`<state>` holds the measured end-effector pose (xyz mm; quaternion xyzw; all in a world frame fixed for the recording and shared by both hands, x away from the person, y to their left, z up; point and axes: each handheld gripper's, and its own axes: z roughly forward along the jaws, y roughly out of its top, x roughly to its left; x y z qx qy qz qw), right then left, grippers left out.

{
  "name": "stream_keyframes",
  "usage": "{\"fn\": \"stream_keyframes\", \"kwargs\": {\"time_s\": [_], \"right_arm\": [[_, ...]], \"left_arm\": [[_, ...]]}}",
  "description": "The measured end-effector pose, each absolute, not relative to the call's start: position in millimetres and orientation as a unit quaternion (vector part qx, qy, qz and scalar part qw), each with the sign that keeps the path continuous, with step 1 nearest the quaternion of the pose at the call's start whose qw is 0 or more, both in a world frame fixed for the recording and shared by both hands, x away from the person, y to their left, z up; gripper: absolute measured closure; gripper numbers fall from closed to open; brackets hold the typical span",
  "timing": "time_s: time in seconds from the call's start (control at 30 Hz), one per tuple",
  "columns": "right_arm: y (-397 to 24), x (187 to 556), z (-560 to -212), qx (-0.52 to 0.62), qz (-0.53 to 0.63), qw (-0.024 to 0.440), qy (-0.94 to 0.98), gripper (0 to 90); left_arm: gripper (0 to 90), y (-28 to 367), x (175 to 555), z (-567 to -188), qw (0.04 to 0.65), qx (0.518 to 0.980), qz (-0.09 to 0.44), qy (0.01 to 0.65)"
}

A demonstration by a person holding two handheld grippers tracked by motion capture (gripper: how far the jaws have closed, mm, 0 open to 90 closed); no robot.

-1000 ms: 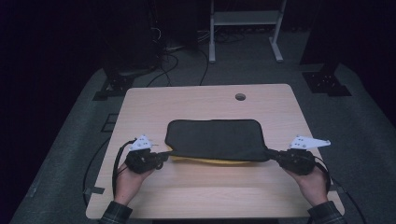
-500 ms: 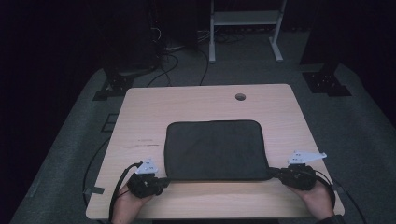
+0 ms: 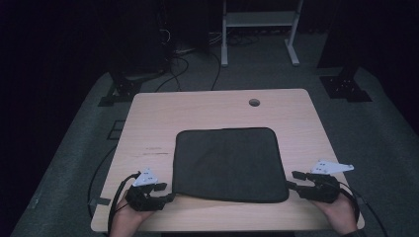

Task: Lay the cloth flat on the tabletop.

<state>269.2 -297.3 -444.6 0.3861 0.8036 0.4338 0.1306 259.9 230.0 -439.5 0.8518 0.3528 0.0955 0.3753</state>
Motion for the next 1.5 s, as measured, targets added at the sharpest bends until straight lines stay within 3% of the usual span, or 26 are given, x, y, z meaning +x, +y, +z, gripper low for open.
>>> {"fn": "stream_keyframes", "kwargs": {"time_s": [0.23, 0.53, 1.0, 1.5], "right_arm": [[-308.4, 280.3, -451.2, 0.418, 0.415, 0.154, 0.793, 27.0], [-329.2, 304.9, -469.0, 0.470, 0.387, 0.161, 0.776, 15.6], [-327.7, 318.1, -482.3, 0.483, 0.345, 0.179, 0.785, 12.9], [-326.4, 318.7, -487.2, 0.473, 0.343, 0.199, 0.787, 8.4]], "left_arm": [[33.3, 249.0, 261.0, -437.0, 0.386, 0.834, 0.107, 0.380], [21.8, 263.2, 267.9, -426.2, 0.412, 0.814, 0.119, 0.391], [17.5, 262.5, 307.5, -428.6, 0.415, 0.799, 0.135, 0.413], [17.0, 224.8, 359.6, -455.3, 0.377, 0.807, 0.154, 0.428]]}}
